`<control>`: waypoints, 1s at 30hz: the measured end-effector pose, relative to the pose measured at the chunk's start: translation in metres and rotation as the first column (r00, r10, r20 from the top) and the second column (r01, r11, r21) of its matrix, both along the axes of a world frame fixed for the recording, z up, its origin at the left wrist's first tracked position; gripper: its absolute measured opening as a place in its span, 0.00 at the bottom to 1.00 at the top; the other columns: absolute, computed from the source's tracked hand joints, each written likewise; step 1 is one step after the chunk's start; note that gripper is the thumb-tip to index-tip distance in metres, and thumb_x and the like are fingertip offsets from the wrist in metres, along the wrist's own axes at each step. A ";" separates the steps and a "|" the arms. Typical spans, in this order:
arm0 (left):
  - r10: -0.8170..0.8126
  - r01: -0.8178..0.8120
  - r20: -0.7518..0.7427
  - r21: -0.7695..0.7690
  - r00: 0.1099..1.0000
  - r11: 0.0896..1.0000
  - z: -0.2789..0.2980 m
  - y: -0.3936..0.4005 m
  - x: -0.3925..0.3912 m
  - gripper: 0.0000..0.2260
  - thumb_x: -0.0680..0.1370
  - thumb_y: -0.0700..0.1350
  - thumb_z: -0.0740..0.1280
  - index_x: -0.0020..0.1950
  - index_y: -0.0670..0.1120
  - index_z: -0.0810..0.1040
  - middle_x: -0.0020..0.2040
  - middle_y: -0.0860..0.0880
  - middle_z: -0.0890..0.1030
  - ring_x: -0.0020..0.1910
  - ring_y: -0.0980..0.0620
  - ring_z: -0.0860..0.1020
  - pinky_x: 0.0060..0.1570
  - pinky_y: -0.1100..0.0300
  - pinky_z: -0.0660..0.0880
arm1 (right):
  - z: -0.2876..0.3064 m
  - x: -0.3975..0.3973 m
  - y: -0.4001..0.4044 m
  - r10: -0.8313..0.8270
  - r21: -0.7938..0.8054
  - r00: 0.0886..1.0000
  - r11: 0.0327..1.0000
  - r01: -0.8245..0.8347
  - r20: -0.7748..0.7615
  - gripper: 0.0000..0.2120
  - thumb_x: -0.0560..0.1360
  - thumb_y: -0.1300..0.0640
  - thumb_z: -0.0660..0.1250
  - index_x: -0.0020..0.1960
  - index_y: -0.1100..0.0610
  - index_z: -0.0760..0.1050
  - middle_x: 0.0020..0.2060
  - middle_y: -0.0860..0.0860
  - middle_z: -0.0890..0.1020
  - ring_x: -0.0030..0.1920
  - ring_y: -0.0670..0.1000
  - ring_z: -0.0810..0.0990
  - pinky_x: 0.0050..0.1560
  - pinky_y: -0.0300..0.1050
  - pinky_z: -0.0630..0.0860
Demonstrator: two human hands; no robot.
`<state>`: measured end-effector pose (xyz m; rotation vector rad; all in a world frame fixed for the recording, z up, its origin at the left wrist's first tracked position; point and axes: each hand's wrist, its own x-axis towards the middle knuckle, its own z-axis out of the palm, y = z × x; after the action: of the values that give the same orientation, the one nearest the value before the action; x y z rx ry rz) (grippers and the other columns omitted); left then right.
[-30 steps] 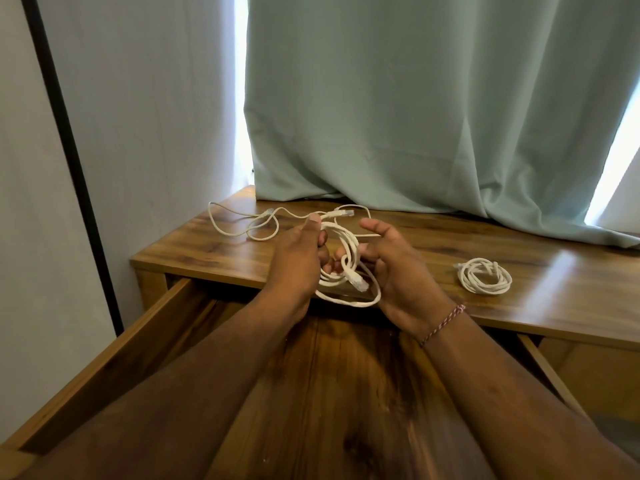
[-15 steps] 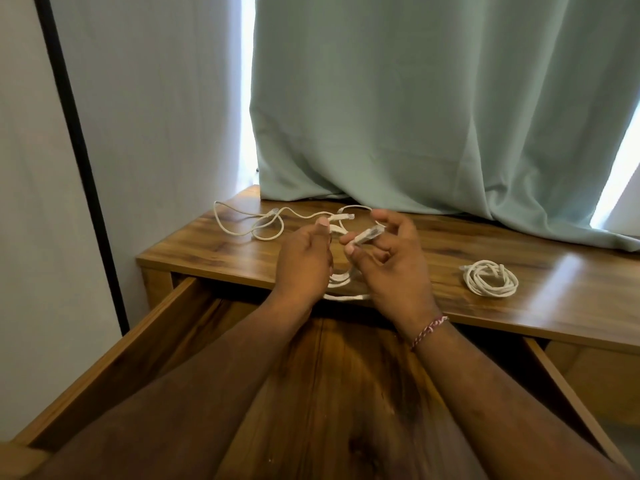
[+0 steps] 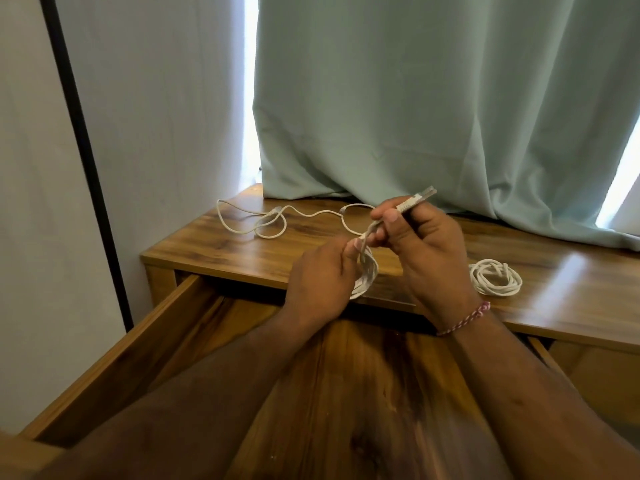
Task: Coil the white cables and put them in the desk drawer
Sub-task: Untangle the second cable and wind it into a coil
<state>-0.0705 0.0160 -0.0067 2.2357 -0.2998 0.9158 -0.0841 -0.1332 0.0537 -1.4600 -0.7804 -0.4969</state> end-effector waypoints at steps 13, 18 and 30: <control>-0.270 0.295 -0.119 0.402 0.956 0.867 -0.006 -0.021 -0.014 0.19 0.85 0.55 0.52 0.46 0.48 0.78 0.37 0.52 0.78 0.35 0.51 0.75 0.38 0.55 0.67 | 0.003 0.031 -0.040 -0.313 0.131 0.947 0.938 0.321 -0.072 0.05 0.80 0.56 0.71 0.48 0.56 0.84 0.35 0.49 0.81 0.37 0.46 0.80 0.43 0.45 0.81; -0.546 0.592 -0.240 0.213 0.803 0.777 0.006 -0.023 -0.023 0.19 0.82 0.56 0.57 0.37 0.47 0.75 0.32 0.53 0.75 0.32 0.54 0.73 0.35 0.54 0.68 | -0.018 0.050 -0.062 -0.367 -0.128 0.915 0.928 0.349 -0.165 0.08 0.78 0.56 0.73 0.47 0.61 0.83 0.34 0.52 0.82 0.36 0.45 0.80 0.39 0.45 0.81; -0.454 0.411 -0.003 -0.419 0.891 0.810 0.016 -0.019 -0.021 0.18 0.82 0.60 0.60 0.53 0.49 0.83 0.45 0.51 0.86 0.45 0.51 0.85 0.50 0.45 0.81 | -0.035 0.038 -0.038 -0.062 -0.114 0.807 0.993 -0.007 -0.587 0.11 0.80 0.65 0.61 0.48 0.71 0.80 0.35 0.63 0.80 0.36 0.59 0.75 0.37 0.48 0.75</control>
<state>-0.0920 -0.0030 0.0090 1.7152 -0.4986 0.5482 -0.0461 -0.1709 0.0182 -1.6105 -0.2853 0.0032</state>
